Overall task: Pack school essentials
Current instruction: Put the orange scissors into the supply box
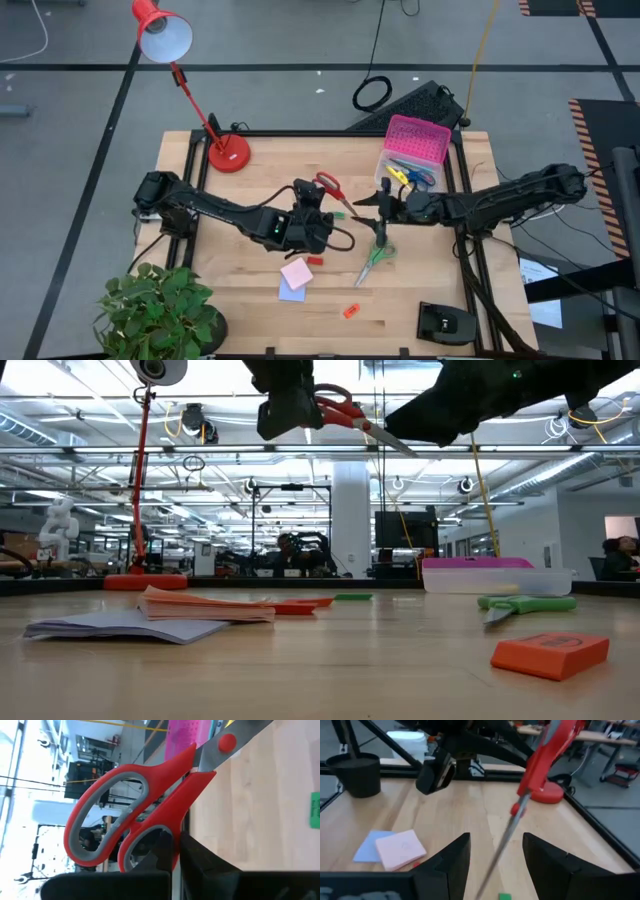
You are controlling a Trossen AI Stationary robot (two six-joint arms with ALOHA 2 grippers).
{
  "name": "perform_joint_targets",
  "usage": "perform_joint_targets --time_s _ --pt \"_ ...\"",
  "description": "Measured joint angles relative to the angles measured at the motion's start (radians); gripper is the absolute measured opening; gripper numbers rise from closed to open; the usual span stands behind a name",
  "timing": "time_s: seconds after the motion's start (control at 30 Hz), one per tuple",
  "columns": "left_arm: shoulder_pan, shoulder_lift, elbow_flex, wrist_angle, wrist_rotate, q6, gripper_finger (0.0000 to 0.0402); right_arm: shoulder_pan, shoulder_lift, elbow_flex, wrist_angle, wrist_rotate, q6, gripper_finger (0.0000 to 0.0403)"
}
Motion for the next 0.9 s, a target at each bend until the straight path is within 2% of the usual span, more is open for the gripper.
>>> perform_joint_targets --time_s 0.13,0.5,0.67,0.9 --pt "-0.002 -0.001 0.0 0.006 -0.006 0.013 0.001 0.006 0.03 0.0 0.056 0.038 0.037 0.0174" --pt "-0.011 -0.001 0.0 0.088 -0.006 0.066 0.001 0.005 0.037 0.0 0.061 0.109 0.089 0.0164" --pt "-0.013 -0.001 0.0 0.102 -0.008 0.076 0.001 0.005 0.038 0.0 0.061 0.108 0.086 0.0114" --pt "-0.013 -0.001 0.0 0.102 -0.009 0.068 0.0009 0.005 0.037 0.0 0.061 0.088 0.071 0.0013"
